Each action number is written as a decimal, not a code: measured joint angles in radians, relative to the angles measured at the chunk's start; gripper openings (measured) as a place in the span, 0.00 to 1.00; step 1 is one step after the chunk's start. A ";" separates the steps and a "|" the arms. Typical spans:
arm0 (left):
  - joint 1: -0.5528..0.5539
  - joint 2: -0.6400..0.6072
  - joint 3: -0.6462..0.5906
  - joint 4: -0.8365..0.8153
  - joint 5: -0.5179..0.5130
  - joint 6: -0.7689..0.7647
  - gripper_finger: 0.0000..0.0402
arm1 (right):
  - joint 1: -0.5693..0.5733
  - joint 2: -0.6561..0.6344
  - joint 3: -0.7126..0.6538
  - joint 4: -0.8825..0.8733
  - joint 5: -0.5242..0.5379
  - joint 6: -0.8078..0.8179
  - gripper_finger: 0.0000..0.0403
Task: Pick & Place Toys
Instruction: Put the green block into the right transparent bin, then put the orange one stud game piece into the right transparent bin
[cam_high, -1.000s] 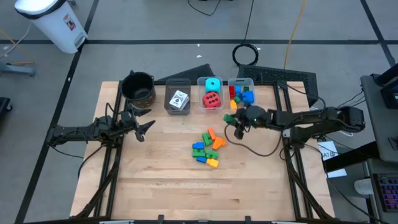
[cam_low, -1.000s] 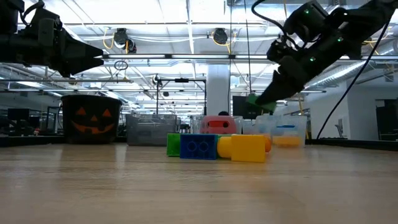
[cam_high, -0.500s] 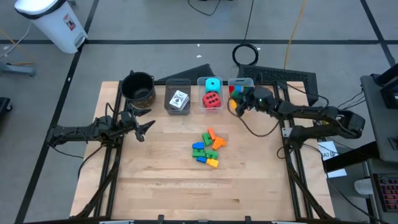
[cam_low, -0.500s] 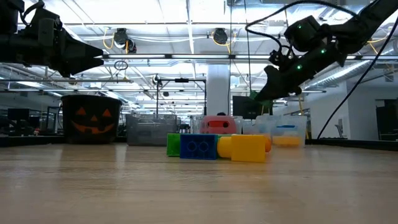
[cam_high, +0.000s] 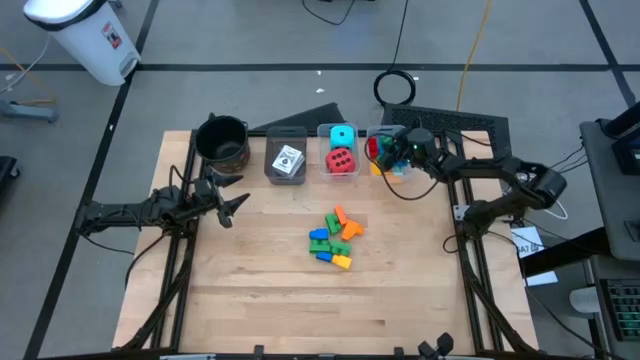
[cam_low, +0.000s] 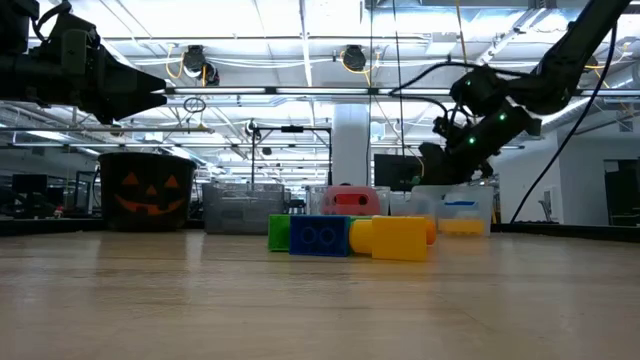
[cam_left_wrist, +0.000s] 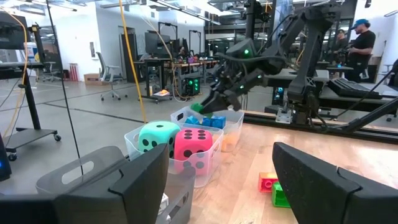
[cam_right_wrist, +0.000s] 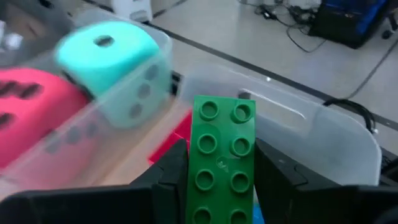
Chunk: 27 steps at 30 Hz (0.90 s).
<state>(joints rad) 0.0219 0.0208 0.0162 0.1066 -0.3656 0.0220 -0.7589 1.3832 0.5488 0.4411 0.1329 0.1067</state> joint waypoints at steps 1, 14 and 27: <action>0.000 0.000 0.000 0.000 0.000 0.000 0.73 | -0.008 0.011 0.000 0.004 0.000 -0.008 0.27; 0.000 0.000 0.000 0.000 0.000 0.000 0.73 | -0.041 0.035 0.000 0.072 0.154 -0.102 0.33; 0.000 0.000 0.000 0.000 0.000 0.000 0.73 | -0.038 0.035 0.000 0.063 0.153 -0.120 0.54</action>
<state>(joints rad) 0.0219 0.0206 0.0162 0.1070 -0.3658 0.0219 -0.7965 1.4179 0.5488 0.5037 0.2858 -0.0131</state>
